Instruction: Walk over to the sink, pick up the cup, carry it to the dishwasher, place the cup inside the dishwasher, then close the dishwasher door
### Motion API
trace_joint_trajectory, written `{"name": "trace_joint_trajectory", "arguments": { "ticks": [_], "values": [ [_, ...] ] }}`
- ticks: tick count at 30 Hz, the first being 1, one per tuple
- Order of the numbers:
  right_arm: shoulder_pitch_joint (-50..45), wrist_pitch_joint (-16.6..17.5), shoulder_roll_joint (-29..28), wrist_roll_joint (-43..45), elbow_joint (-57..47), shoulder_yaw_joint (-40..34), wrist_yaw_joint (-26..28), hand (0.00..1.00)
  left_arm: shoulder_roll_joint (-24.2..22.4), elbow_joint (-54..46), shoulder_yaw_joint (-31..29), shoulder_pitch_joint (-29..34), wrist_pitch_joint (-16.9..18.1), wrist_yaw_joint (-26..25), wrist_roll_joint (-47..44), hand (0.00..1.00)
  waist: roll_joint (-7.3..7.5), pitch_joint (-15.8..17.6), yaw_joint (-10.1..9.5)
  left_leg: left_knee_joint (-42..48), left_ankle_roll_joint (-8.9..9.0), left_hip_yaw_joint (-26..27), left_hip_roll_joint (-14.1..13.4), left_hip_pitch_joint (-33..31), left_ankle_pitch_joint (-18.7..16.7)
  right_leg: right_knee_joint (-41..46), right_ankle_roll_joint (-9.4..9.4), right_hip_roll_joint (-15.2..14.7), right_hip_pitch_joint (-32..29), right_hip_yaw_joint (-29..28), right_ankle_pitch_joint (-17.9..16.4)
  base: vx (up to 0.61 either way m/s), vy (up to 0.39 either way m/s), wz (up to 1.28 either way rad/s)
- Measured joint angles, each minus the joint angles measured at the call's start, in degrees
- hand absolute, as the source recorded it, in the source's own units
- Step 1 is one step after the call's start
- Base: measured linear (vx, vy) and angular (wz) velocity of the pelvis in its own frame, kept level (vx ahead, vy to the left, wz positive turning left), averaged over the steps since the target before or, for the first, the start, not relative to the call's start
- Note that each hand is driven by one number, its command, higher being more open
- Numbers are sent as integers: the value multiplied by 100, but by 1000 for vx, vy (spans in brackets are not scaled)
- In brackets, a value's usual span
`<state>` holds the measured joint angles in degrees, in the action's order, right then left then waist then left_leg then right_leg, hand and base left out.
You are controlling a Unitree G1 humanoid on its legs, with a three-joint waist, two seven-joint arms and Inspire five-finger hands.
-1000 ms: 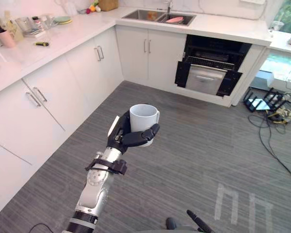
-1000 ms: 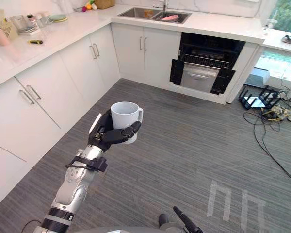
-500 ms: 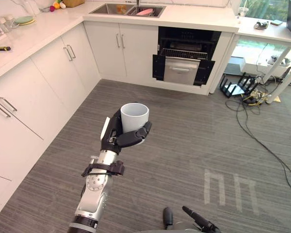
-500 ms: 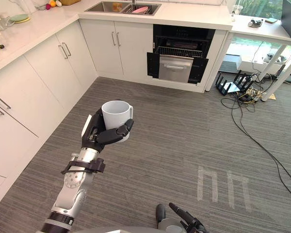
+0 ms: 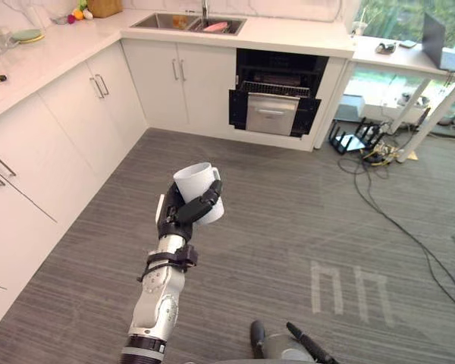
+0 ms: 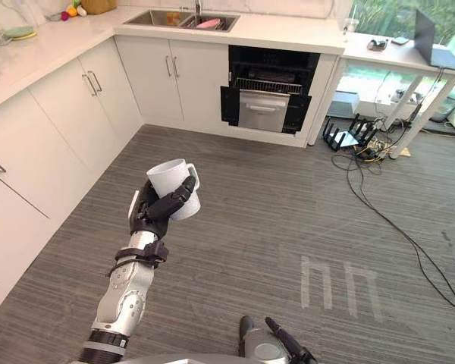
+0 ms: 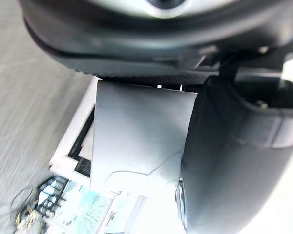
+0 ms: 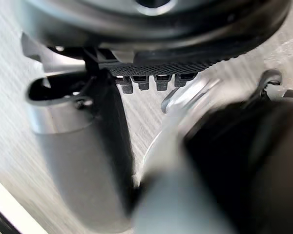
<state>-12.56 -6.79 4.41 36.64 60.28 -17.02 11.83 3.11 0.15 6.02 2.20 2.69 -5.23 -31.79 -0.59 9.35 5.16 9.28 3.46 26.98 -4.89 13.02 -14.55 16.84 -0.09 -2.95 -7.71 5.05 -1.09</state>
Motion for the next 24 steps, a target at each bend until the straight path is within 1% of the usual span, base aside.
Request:
{"name": "trace_joint_trajectory", "arguments": {
  "ticks": [1,2,3,4,5,6,7,8,9,10,11,12,13,14,15,16,17,18,19,20,21,22,23,24],
  "values": [
    [14,-10,-30,-1,1,-85,-99,100,-20,-71,3,103,-54,-13,-110,0,-8,-62,10,-18,46,48,64,1,-23,626,-62,-136,-185,208,-293,-27,27,-8],
    [38,-10,-26,-7,0,-95,-157,100,-23,-152,3,184,-58,-41,-151,0,-27,-78,8,-8,69,76,80,16,-34,1058,-97,-167,-255,332,-547,50,-28,-18],
    [61,-36,18,-80,-4,-95,-326,100,-60,-417,14,457,-58,-109,-204,0,-112,-130,-1,186,351,193,-23,58,-169,1686,-220,-117,-177,597,-1109,95,-51,-24],
    [59,-51,20,-258,14,-97,-411,100,-96,-692,39,690,-53,-149,-209,0,-79,-177,-52,994,563,112,-173,-75,-386,1840,-245,-71,97,750,-1483,236,-124,-20],
    [15,-42,23,-464,24,-130,-481,100,-104,-925,86,749,7,-172,-231,0,-46,-171,-119,2598,333,-309,-390,-713,-538,1579,-402,-42,396,799,-2042,229,-155,4],
    [55,-36,219,-615,132,-317,-559,100,-283,-899,161,778,46,-204,-307,0,-431,-86,-138,4364,162,-797,-971,-1491,-380,1474,-477,248,629,915,-2181,298,-123,9],
    [103,26,317,-807,214,-347,-616,100,-303,-864,131,831,6,-210,-315,0,-554,-110,-176,5157,20,-998,-1140,-1853,-191,1415,-503,298,849,901,-2244,232,-57,11],
    [110,50,329,-884,227,-347,-621,100,-273,-840,118,826,3,-207,-314,0,-554,-106,-172,5320,10,-996,-1163,-1993,-198,1312,-527,294,977,896,-2236,320,-24,-4],
    [144,73,348,-930,254,-342,-630,100,-212,-785,117,808,4,-187,-312,0,-537,-106,-195,5275,-47,-906,-1180,-2228,-233,1045,-461,277,1214,872,-2145,276,-46,-5],
    [175,77,355,-931,256,-337,-629,100,-187,-739,114,781,5,-161,-311,0,-528,-102,-237,5121,-55,-848,-1164,-2327,-237,920,-407,252,1294,825,-2093,434,-25,-33],
    [321,78,429,-939,256,-247,-630,100,-156,-668,62,755,2,-139,-310,0,-476,-70,-324,4578,-131,-657,-978,-2472,-289,692,-364,167,1439,640,-2029,471,17,-59],
    [531,86,468,-977,249,-102,-629,100,-118,-654,-22,749,-3,-138,-304,0,-366,1,-345,3830,-170,-587,-671,-2592,-305,450,-282,-10,1611,471,-1974,480,35,-67],
    [626,96,481,-985,240,-20,-627,100,-104,-655,-58,742,-4,-138,-301,0,-307,38,-358,3418,-171,-587,-481,-2647,-292,335,-226,-102,1721,401,-1942,400,54,-71],
    [790,147,542,-982,217,146,-617,100,-101,-662,-123,715,-3,-132,-299,0,-239,81,-420,2395,-176,-609,-175,-2751,13,66,-109,-245,1915,256,-1875,392,80,-68],
    [897,168,588,-969,170,276,-606,100,-91,-675,-149,661,-3,-101,-299,0,-255,76,-493,1224,-195,-691,9,-2863,561,-149,-27,-291,2074,155,-1835,399,93,-62],
    [926,181,597,-962,165,289,-604,100,-89,-677,-161,632,-3,-76,-299,0,-292,74,-537,622,-161,-768,54,-2879,887,-240,15,-265,2171,132,-1825,422,133,-43],
    [915,189,611,-917,167,288,-602,100,-75,-680,-177,620,-3,-34,-300,0,-389,24,-582,-251,-121,-976,72,-2885,1363,-366,88,-128,2384,109,-1843,460,192,-27],
    [880,199,558,-868,191,283,-612,100,-4,-661,-200,622,-5,22,-301,0,-428,-7,-601,-301,-341,-1069,-6,-2820,1977,-430,250,-14,2735,77,-1936,476,203,-25],
    [882,199,507,-864,200,281,-617,100,54,-635,-239,633,-8,45,-301,0,-363,10,-617,-187,-526,-1055,-10,-2743,2218,-426,277,-69,2866,57,-1943,453,226,-26],
    [894,197,457,-859,200,275,-615,100,99,-576,-350,672,-11,88,-303,0,-264,-31,-625,-7,-690,-1068,66,-2721,2358,-334,429,-202,2897,7,-1824,432,239,-29],
    [912,182,452,-865,193,266,-615,100,87,-574,-480,695,-11,133,-302,0,-215,-53,-642,211,-743,-1117,168,-2742,2330,-255,436,-342,2898,-44,-1638,422,261,-23],
    [902,171,446,-865,193,265,-621,100,92,-574,-524,694,-11,154,-302,0,-167,-68,-647,323,-801,-1115,253,-2752,2191,-185,429,-433,2902,-63,-1549,464,283,0],
    [832,111,445,-878,185,221,-635,100,75,-575,-576,680,-10,230,-296,0,-119,-99,-631,504,-878,-1120,405,-2732,1943,-1,450,-600,2899,-68,-1334,484,273,20],
    [739,66,433,-882,186,158,-667,100,73,-576,-573,667,-10,309,-288,0,-85,-120,-642,629,-941,-1128,524,-2679,1761,224,485,-703,2881,-90,-1168,495,265,30]
  ]
}}
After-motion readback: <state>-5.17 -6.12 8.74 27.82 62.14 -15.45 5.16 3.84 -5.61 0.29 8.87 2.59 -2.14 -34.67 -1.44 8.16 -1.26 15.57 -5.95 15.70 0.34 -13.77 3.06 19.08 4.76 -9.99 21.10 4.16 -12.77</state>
